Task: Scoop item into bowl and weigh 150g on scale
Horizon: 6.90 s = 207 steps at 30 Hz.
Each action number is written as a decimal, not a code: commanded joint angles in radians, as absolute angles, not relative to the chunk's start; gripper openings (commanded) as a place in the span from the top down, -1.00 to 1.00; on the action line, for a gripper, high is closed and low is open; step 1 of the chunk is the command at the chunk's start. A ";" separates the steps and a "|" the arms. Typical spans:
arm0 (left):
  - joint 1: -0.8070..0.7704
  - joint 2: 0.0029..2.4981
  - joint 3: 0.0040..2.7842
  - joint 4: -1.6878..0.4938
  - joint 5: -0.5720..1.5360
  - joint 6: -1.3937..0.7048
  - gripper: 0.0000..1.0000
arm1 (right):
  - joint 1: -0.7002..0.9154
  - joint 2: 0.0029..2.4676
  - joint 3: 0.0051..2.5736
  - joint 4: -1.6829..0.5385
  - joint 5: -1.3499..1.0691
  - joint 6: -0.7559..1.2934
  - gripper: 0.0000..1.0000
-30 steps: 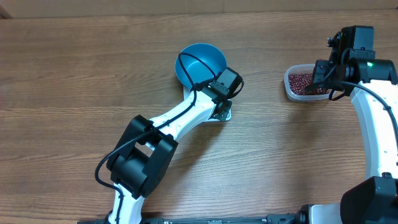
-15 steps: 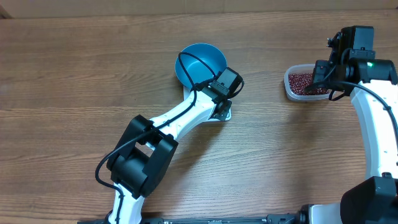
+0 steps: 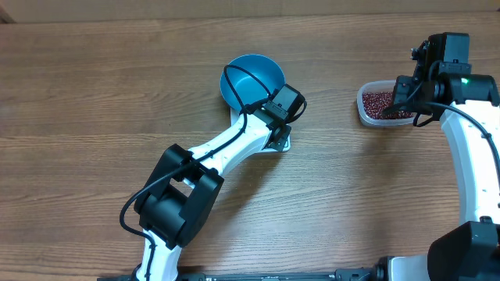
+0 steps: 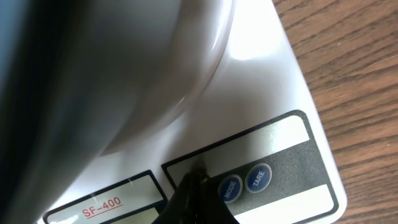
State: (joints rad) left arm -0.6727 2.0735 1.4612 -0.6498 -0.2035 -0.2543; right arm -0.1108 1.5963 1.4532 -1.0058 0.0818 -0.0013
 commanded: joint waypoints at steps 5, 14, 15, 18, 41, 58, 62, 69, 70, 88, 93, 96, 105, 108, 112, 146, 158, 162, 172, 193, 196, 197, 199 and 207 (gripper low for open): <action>-0.675 2.106 1.438 -0.669 -0.192 -0.239 0.92 | -0.113 1.596 1.492 -1.001 0.077 -0.009 0.93; -0.675 2.106 1.403 -0.636 -0.186 -0.231 0.92 | -0.113 1.596 1.492 -0.997 0.077 -0.009 0.93; -0.675 2.106 1.403 -0.636 -0.184 -0.227 0.92 | -0.113 1.596 1.492 -0.997 0.077 -0.009 0.93; -0.675 2.106 1.403 -0.636 -0.184 -0.224 0.92 | -0.113 1.596 1.492 -0.998 0.077 -0.009 0.93; -0.678 1.745 1.689 -0.811 -0.111 -0.195 0.92 | -0.113 1.596 1.492 -1.000 0.076 -0.009 0.93; -0.596 2.016 1.686 -0.689 -0.086 -0.154 0.92 | -0.113 1.596 1.492 -1.011 0.073 -0.009 0.93; -0.596 2.053 1.686 -0.677 -0.088 -0.162 0.92 | -0.113 1.596 1.492 -1.013 0.073 -0.009 0.93; -0.596 2.070 1.686 -0.672 -0.056 -0.167 0.92 | -0.113 1.596 1.492 -1.013 0.073 -0.009 0.93; -0.596 2.070 1.686 -0.667 -0.037 -0.169 0.92 | -0.113 1.596 1.492 -1.012 0.073 -0.009 0.93; -0.589 2.066 1.761 -0.669 -0.041 -0.188 0.92 | -0.113 1.596 1.492 -1.019 0.073 -0.009 0.93; -0.589 2.063 1.921 -0.789 -0.091 -0.187 0.92 | -0.113 1.596 1.492 -1.028 0.073 -0.009 0.93; -0.589 2.051 2.034 -0.905 -0.092 -0.187 0.92 | -0.113 1.596 1.492 -1.037 0.073 -0.009 0.93; -0.562 1.858 2.150 -1.195 -0.089 -0.196 0.91 | -0.113 1.596 1.492 -1.044 0.073 -0.009 0.93; -0.516 1.787 2.146 -1.292 -0.085 -0.179 0.91 | -0.113 1.596 1.492 -1.048 0.073 -0.009 0.93; -0.456 1.731 2.117 -1.396 -0.049 -0.174 0.91 | -0.113 1.596 1.492 -1.045 0.073 -0.008 0.93; -0.522 1.314 1.187 -0.926 0.123 -0.052 -0.99 | -0.113 1.596 1.492 -1.076 0.050 -0.005 0.93; -0.522 1.314 1.187 -0.945 0.123 -0.051 -0.99 | -0.113 1.596 1.492 -1.076 0.050 -0.005 0.93; -0.522 1.314 1.187 -0.945 0.123 -0.051 -0.99 | -0.113 1.596 1.492 -1.076 0.050 -0.005 0.93; -0.522 1.314 1.187 -0.945 0.123 -0.051 -0.99 | -0.112 1.596 1.516 -1.048 0.096 -0.040 0.93; -0.522 1.314 1.187 -0.945 0.123 -0.051 -0.99 | -0.102 1.800 1.781 -1.255 0.215 -0.136 0.93; -0.522 1.314 1.187 -0.945 0.123 -0.051 -0.99 | -0.099 1.809 1.780 -1.253 0.169 -0.161 0.93; -0.522 1.314 1.187 -0.945 0.123 -0.051 -0.99 | -0.099 1.810 1.779 -1.253 0.159 -0.171 0.93; -0.522 1.314 1.187 -0.945 0.123 -0.051 -0.99 | -0.099 1.817 1.777 -1.251 0.161 -0.176 0.93; -0.522 1.314 1.187 -0.945 0.123 -0.051 -0.99 | -0.099 1.862 1.753 -1.245 0.190 -0.177 0.93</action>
